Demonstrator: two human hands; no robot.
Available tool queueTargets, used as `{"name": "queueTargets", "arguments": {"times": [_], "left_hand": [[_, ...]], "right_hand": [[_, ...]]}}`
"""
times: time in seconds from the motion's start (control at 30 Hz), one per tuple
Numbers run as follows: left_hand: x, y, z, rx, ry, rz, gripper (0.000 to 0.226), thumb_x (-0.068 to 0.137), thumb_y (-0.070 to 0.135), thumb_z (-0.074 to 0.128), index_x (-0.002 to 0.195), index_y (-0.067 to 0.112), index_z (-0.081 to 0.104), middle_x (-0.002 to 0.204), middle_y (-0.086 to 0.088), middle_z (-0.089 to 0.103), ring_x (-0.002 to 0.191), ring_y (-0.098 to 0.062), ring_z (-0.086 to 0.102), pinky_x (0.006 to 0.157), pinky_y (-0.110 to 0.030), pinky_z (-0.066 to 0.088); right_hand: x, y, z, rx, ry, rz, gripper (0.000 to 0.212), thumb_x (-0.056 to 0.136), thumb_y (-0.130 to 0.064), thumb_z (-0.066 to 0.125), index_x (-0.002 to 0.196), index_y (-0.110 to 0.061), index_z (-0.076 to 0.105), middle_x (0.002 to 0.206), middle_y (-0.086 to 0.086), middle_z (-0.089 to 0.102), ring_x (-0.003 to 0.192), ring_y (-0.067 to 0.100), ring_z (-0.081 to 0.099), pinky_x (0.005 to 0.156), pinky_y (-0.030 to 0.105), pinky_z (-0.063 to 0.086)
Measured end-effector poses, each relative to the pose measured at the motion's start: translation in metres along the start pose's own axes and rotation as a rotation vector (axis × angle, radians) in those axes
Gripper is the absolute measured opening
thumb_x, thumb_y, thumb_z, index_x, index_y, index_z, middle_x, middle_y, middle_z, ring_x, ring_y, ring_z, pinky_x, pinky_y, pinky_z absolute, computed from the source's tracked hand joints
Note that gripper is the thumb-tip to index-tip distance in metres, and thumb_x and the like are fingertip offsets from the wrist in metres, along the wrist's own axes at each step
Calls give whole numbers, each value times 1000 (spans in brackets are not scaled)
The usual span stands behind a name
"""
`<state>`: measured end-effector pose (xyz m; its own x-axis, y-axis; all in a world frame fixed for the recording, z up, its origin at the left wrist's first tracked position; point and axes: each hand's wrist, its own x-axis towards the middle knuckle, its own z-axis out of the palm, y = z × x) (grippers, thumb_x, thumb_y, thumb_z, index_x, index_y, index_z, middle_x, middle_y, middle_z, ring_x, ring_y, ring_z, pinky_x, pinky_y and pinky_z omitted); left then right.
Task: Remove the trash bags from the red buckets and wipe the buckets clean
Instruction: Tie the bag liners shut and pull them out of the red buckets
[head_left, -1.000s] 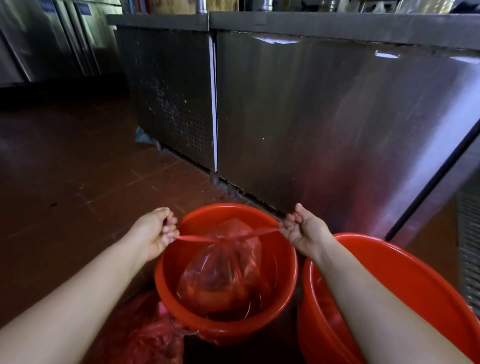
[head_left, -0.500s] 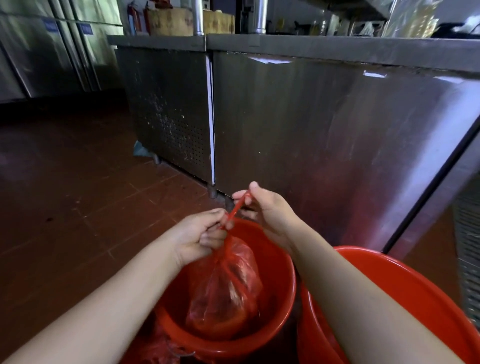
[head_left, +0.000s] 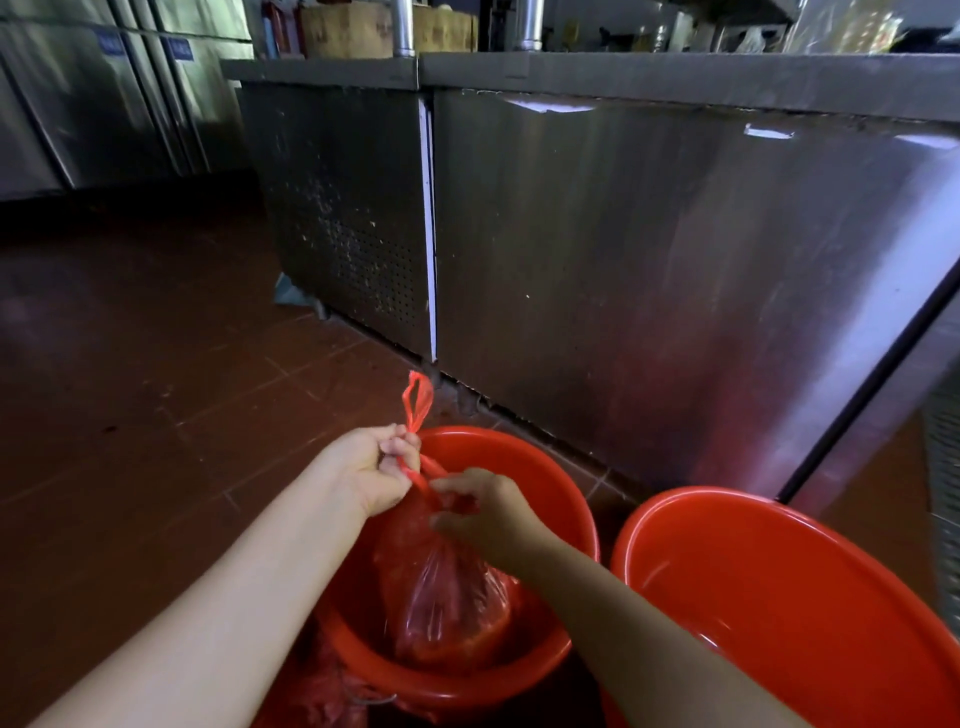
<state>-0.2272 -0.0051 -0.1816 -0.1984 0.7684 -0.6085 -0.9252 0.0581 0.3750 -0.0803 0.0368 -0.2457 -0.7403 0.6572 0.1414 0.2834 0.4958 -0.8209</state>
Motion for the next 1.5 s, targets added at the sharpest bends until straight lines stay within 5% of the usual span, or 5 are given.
{"name": "queueTargets", "arguments": {"times": [0.37, 0.87, 1.1, 1.23, 1.5], "left_hand": [[-13, -10, -26, 126, -85, 93, 49, 102, 35, 28, 100, -5, 57, 93, -29, 63, 80, -33, 68, 71, -55, 54], [-32, -28, -66, 418, 81, -40, 25, 95, 18, 42, 82, 9, 61, 57, -2, 53, 34, -9, 45, 40, -17, 47], [-2, -10, -70, 1539, 205, 1215, 18, 73, 14, 71, 81, 30, 68, 94, 9, 58, 94, -11, 51, 89, -27, 37], [7, -27, -60, 1543, -291, 832, 35, 85, 0, 61, 85, 35, 62, 83, 21, 67, 86, 11, 59, 83, -10, 40], [9, -43, -63, 1430, -242, 711, 28, 85, -6, 58, 77, 20, 61, 72, 7, 61, 58, 9, 55, 57, -9, 40]], "right_hand": [[-4, 8, -3, 324, 176, 154, 12, 82, -9, 70, 72, -14, 68, 66, 1, 64, 61, 11, 56, 61, 28, 46], [-1, -10, 6, 998, 204, 470, 32, 70, 16, 64, 95, -2, 56, 69, 15, 59, 58, 22, 58, 58, 31, 54], [-4, -15, 1, 734, 157, 328, 19, 68, 18, 67, 84, 16, 58, 79, 18, 68, 63, 18, 64, 61, 28, 55], [-12, -16, 2, 649, 181, 260, 29, 66, 20, 69, 64, -8, 61, 62, 5, 64, 58, 14, 61, 61, 26, 52], [-13, -5, 0, 558, 235, 192, 40, 63, 14, 72, 55, -24, 62, 77, 23, 62, 72, 27, 60, 74, 47, 51]]}}
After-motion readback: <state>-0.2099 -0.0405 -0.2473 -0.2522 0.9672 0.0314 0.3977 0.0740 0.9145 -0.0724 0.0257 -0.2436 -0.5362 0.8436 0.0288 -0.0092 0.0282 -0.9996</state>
